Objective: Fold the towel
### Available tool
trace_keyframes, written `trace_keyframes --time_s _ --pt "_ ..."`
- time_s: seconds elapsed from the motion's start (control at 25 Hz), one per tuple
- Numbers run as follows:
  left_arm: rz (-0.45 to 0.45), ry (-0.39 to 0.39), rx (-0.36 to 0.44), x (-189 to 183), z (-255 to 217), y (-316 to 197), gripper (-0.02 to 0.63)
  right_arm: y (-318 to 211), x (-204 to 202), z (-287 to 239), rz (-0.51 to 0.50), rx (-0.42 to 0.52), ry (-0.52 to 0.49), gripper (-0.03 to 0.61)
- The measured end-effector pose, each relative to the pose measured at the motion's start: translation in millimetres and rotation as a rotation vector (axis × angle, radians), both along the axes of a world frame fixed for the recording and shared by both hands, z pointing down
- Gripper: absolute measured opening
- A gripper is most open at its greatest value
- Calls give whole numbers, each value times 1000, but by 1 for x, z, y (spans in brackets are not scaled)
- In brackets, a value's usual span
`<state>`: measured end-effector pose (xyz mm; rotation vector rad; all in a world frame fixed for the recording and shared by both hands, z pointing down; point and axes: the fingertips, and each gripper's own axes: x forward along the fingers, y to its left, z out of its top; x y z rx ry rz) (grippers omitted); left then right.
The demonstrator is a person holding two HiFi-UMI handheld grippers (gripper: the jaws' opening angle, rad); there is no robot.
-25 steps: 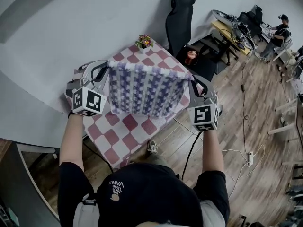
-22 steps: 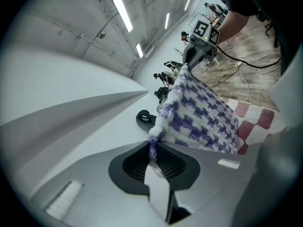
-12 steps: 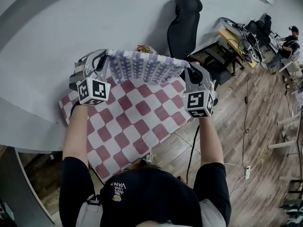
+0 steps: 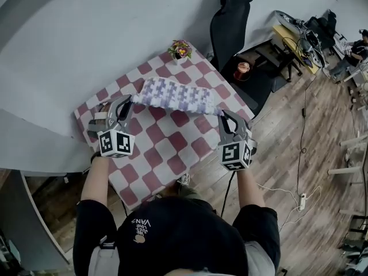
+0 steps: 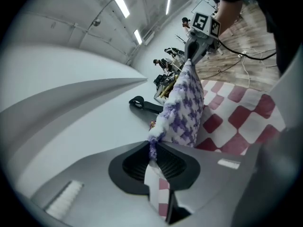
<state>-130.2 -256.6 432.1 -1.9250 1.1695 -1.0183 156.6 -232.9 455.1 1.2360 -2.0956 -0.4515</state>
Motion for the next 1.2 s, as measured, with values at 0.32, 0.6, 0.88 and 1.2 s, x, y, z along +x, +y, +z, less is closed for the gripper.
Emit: trace_keyframes --time_s 0.32,0.6,0.88,1.2 --pt "23 43 -134 -19 66 94 37 103 -18 59 80 -123 -18 29" --pt "62 33 -233 -27 118 169 37 186 -27 111 121 -218 9 29" --pt "102 -11 -320 -39 160 217 37 236 -38 146 136 -285 26 29" --pt "127 -43 -434 -40 184 230 37 250 -40 171 105 -378 34 29"
